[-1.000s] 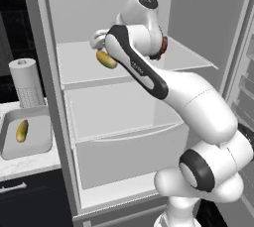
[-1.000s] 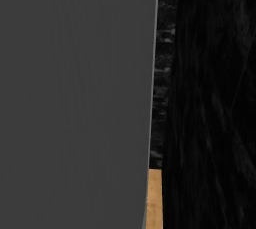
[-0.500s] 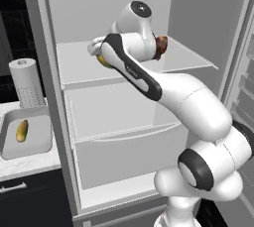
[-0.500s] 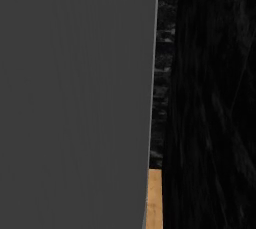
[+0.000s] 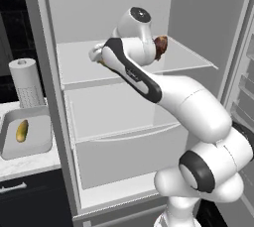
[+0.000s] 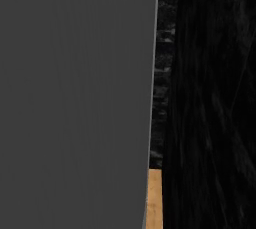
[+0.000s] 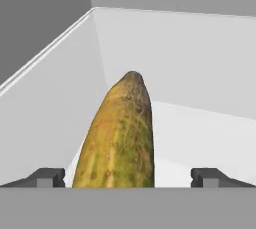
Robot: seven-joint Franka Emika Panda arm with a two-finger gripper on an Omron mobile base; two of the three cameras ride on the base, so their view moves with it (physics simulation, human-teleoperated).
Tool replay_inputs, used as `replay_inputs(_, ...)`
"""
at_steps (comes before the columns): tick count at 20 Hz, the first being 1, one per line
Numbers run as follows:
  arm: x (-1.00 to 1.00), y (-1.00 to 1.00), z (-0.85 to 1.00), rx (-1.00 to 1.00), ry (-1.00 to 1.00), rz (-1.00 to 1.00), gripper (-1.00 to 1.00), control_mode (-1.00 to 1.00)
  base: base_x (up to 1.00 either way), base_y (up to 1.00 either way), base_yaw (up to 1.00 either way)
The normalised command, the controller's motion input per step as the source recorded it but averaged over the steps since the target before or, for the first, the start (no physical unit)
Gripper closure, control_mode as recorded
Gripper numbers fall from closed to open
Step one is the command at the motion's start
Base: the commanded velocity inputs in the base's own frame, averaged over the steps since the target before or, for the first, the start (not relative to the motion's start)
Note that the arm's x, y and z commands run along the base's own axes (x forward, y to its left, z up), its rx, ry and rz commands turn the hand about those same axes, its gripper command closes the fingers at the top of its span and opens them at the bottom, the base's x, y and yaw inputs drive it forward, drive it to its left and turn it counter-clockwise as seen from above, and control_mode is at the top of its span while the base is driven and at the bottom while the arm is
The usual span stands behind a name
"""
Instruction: Place one cucumber and one steak in each tupperware on the nearby counter, to pack two identical lunches.
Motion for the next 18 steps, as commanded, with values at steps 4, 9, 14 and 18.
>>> replay_inputs(4,0.08,0.02,-0.31,-0.02,0.12,0.00,1.00,-1.00,0.00,0.00,0.00)
replay_inputs(9,0.00,0.05,-0.36,-0.03,0.08,0.00,1.00,-1.00,0.00,0.00,0.00)
replay_inputs(14,0.00,0.00,-0.03,0.00,-0.01,0.00,1.00,-1.00,0.00,0.00,0.00)
replay_inputs(18,-0.90,-0.16,-0.01,0.00,-0.15,0.01,1.00,-1.00,0.00,0.00,0.00)
